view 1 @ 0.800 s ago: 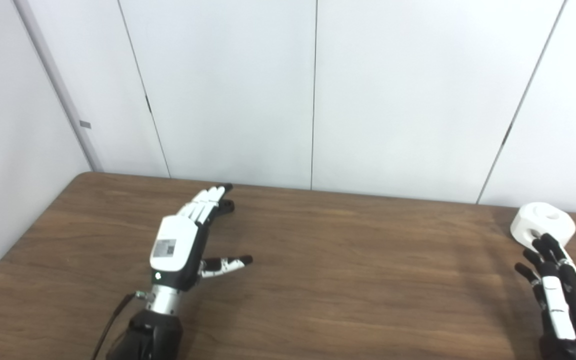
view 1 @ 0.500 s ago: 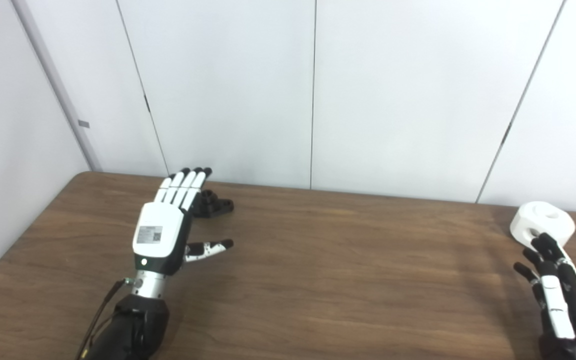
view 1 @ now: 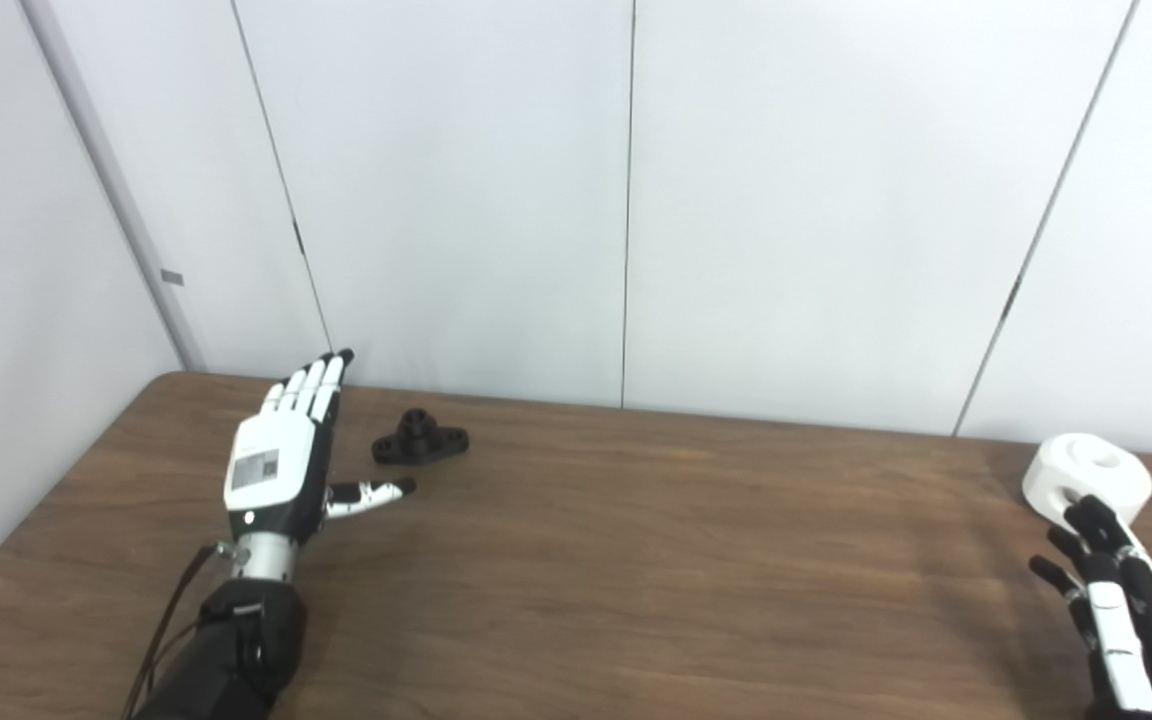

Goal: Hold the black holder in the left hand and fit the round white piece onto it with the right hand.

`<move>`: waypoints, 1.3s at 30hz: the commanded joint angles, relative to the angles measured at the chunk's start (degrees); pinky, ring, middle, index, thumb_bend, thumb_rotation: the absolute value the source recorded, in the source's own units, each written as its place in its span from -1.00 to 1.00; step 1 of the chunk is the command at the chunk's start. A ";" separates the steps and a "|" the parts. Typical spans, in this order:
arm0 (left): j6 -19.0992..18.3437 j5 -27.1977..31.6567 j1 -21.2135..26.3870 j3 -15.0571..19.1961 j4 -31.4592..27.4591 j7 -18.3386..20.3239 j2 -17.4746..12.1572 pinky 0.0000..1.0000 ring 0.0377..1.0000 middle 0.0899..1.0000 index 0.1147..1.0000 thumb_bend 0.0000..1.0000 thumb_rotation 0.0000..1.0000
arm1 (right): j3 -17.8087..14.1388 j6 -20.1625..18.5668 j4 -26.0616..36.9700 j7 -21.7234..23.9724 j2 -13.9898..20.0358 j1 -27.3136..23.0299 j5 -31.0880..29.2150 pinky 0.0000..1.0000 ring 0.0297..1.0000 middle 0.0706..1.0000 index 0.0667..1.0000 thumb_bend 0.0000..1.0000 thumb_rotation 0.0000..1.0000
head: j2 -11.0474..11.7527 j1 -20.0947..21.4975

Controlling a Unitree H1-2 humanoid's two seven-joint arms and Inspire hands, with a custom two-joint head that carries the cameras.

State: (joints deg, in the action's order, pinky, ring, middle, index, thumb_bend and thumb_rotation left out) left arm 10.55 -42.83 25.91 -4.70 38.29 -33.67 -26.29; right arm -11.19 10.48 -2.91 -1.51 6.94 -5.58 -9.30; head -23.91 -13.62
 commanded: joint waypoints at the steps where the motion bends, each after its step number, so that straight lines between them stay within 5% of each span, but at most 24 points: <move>1: 0.96 2.67 3.84 0.53 0.88 1.84 -2.44 0.88 0.91 0.94 0.98 1.00 -0.32 | 0.05 2.21 -0.94 0.65 -0.31 0.45 -0.45 0.57 0.74 0.76 0.71 -0.18 0.41 | -0.18 -0.13; 12: -1.10 10.40 7.23 0.35 4.21 12.82 -3.56 0.86 0.94 0.97 0.93 1.00 -0.30 | 0.13 1.92 -0.57 0.58 -0.07 0.50 -0.38 0.59 0.75 0.77 0.72 -0.13 0.44 | -0.61 -0.21; 24: -1.38 16.47 9.86 0.39 6.78 21.61 -4.63 0.61 0.82 0.88 0.84 1.00 -0.34 | -0.02 1.11 0.63 0.14 -0.64 0.55 -1.00 0.58 0.75 0.76 0.71 -0.16 0.39 | -1.11 0.04; 39: 4.05 17.94 12.34 -1.78 11.30 23.34 -4.44 0.40 0.59 0.65 0.52 1.00 -0.53 | 0.28 1.31 1.45 -0.08 -0.84 0.73 -0.76 0.53 0.73 0.73 0.67 -0.16 0.38 | -1.89 0.62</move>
State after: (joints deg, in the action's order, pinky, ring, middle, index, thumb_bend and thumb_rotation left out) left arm 12.65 -25.68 35.53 -6.32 49.83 -10.47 -29.69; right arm -11.16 10.58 -2.12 -1.87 6.71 -5.22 -10.17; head -25.66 -13.01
